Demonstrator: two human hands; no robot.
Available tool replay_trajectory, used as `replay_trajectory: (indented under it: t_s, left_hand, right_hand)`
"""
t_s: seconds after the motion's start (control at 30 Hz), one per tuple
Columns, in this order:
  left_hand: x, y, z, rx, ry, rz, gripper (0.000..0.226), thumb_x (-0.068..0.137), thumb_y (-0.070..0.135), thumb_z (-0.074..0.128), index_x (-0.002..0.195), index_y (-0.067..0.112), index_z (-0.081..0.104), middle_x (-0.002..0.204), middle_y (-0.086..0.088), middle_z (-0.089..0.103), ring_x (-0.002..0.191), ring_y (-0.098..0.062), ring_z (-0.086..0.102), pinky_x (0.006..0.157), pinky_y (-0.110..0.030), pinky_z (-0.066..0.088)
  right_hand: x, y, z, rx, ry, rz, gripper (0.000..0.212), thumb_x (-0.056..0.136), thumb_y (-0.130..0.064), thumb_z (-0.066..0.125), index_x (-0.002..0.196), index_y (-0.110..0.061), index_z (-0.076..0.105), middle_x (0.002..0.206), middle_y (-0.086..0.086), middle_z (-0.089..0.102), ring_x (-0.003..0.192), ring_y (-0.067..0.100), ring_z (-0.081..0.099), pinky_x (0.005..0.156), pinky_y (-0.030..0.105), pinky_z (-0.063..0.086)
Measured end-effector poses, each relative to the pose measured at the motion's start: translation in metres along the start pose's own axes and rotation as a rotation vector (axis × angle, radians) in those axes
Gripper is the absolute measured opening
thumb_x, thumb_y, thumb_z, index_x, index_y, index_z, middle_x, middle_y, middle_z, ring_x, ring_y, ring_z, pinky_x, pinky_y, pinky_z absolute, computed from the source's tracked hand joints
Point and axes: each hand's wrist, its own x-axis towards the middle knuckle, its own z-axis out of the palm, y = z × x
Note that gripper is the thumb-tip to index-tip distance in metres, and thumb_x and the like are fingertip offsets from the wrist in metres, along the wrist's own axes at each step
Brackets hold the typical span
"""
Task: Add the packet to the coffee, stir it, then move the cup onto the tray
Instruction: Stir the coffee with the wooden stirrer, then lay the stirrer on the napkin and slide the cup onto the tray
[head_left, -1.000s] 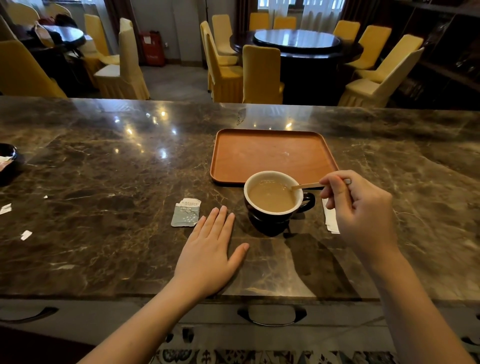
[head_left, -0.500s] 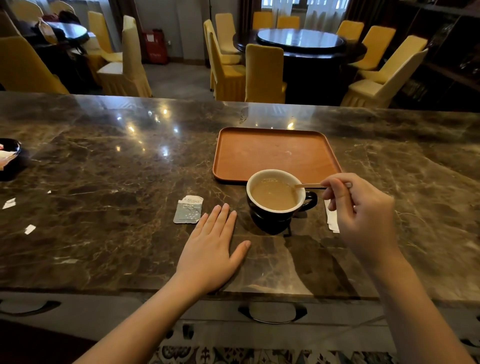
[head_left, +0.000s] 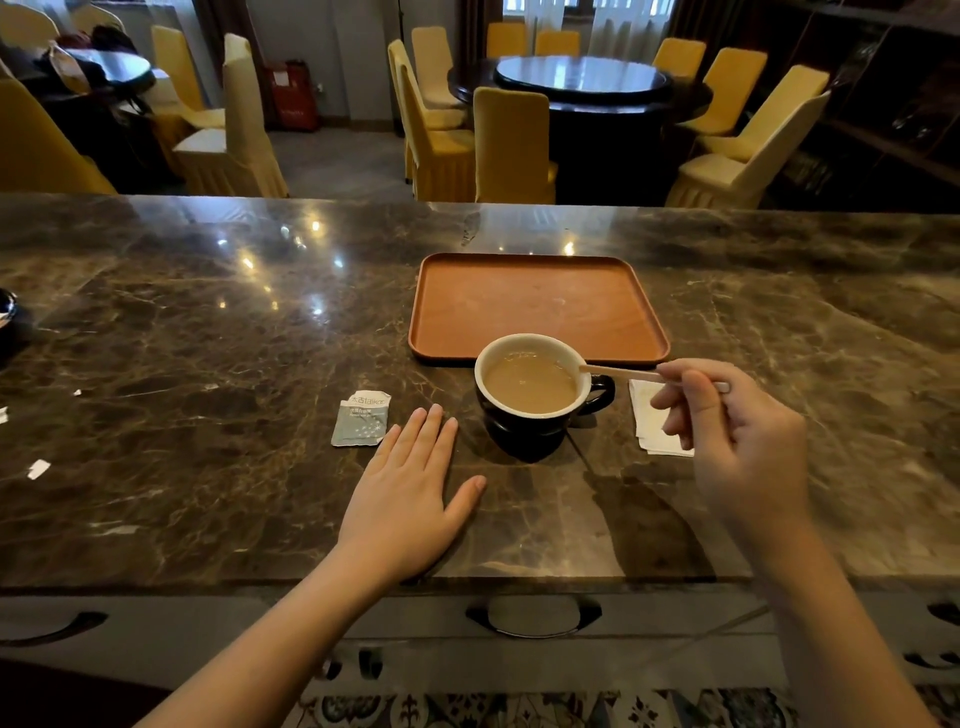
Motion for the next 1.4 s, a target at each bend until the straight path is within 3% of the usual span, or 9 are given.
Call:
replay_trajectory:
  t_s: [0.17,0.3,0.43,0.63,0.73,0.9,1.07,1.2,1.4]
  left_hand:
    - [0.0,0.0,0.001,0.007,0.01,-0.003,0.072,0.084,0.064,0.008,0.143,0.024,-0.002,0.151,0.006,-0.01,0.137,-0.006,-0.015,0.11,-0.027,-0.012]
    - [0.0,0.0,0.002,0.014,0.023,-0.006,0.072,0.083,0.065,0.006,0.142,0.024,-0.002,0.148,0.007,-0.013,0.137,-0.006,-0.016,0.11,-0.027,-0.012]
    - [0.0,0.0,0.002,0.019,0.017,-0.007,0.073,0.082,0.065,0.006,0.142,0.024,-0.003,0.147,0.008,-0.013,0.136,-0.006,-0.016,0.11,-0.026,-0.012]
    - [0.0,0.0,0.001,0.031,0.01,-0.013,0.076,0.079,0.067,0.001,0.142,0.024,-0.003,0.147,0.008,-0.013,0.137,-0.006,-0.015,0.111,-0.027,-0.011]
    - [0.001,0.0,0.001,0.037,0.005,-0.016,0.076,0.079,0.067,0.0,0.142,0.025,-0.003,0.147,0.008,-0.013,0.137,-0.006,-0.015,0.11,-0.026,-0.011]
    - [0.001,0.001,0.001,0.029,0.012,-0.019,0.075,0.08,0.066,0.004,0.143,0.024,-0.001,0.146,0.009,-0.012,0.135,-0.004,-0.016,0.11,-0.026,-0.01]
    - [0.001,0.001,0.0,0.023,0.008,-0.018,0.075,0.081,0.066,0.006,0.143,0.024,-0.001,0.145,0.009,-0.012,0.134,-0.004,-0.015,0.11,-0.026,-0.01]
    - [0.0,0.001,0.0,0.026,0.005,-0.018,0.074,0.082,0.065,0.007,0.143,0.024,-0.001,0.145,0.009,-0.013,0.134,-0.004,-0.015,0.11,-0.027,-0.009]
    - [0.001,0.001,0.0,0.027,-0.002,-0.016,0.075,0.081,0.065,0.006,0.143,0.023,-0.001,0.148,0.007,-0.012,0.135,-0.005,-0.014,0.11,-0.028,-0.009]
  right_hand:
    - [-0.01,0.013,-0.016,0.202,0.059,0.247,0.024,0.095,-0.017,0.041,0.105,-0.013,0.062,0.084,0.008,0.068,0.069,0.015,0.062,0.06,0.019,0.053]
    - [-0.018,0.031,-0.037,0.138,0.167,0.321,0.02,0.095,-0.022,0.043,0.1,-0.019,0.063,0.086,0.004,0.068,0.072,0.012,0.065,0.062,0.015,0.054]
    - [-0.028,0.043,-0.045,-0.141,0.109,0.242,0.025,0.09,-0.028,0.045,0.107,-0.02,0.062,0.088,-0.001,0.068,0.075,0.009,0.065,0.068,0.009,0.051]
    - [-0.041,0.05,-0.025,-0.447,0.014,0.06,0.022,0.085,-0.002,0.055,0.106,0.001,0.063,0.097,0.017,0.069,0.09,0.023,0.063,0.082,0.025,0.045]
    - [-0.044,0.051,-0.02,-0.461,-0.004,0.054,0.022,0.083,0.002,0.057,0.104,0.002,0.063,0.096,0.018,0.068,0.09,0.022,0.061,0.085,0.017,0.039]
    - [-0.051,0.049,-0.019,-0.489,-0.107,0.23,0.018,0.081,0.0,0.06,0.098,-0.004,0.061,0.09,0.012,0.065,0.081,0.019,0.057,0.072,0.026,0.044]
    - [-0.041,0.052,-0.015,-0.563,-0.114,0.389,0.013,0.084,-0.006,0.058,0.081,-0.015,0.05,0.076,-0.002,0.049,0.064,0.01,0.044,0.05,0.015,0.026]
    - [-0.031,0.056,-0.011,-0.639,-0.092,0.473,0.005,0.087,-0.013,0.056,0.087,-0.01,0.052,0.076,0.0,0.05,0.064,0.017,0.045,0.045,0.02,0.026]
    - [-0.025,0.055,-0.008,-0.867,-0.139,0.516,0.017,0.088,-0.022,0.053,0.083,-0.007,0.058,0.078,0.009,0.059,0.063,0.021,0.048,0.05,0.03,0.031]
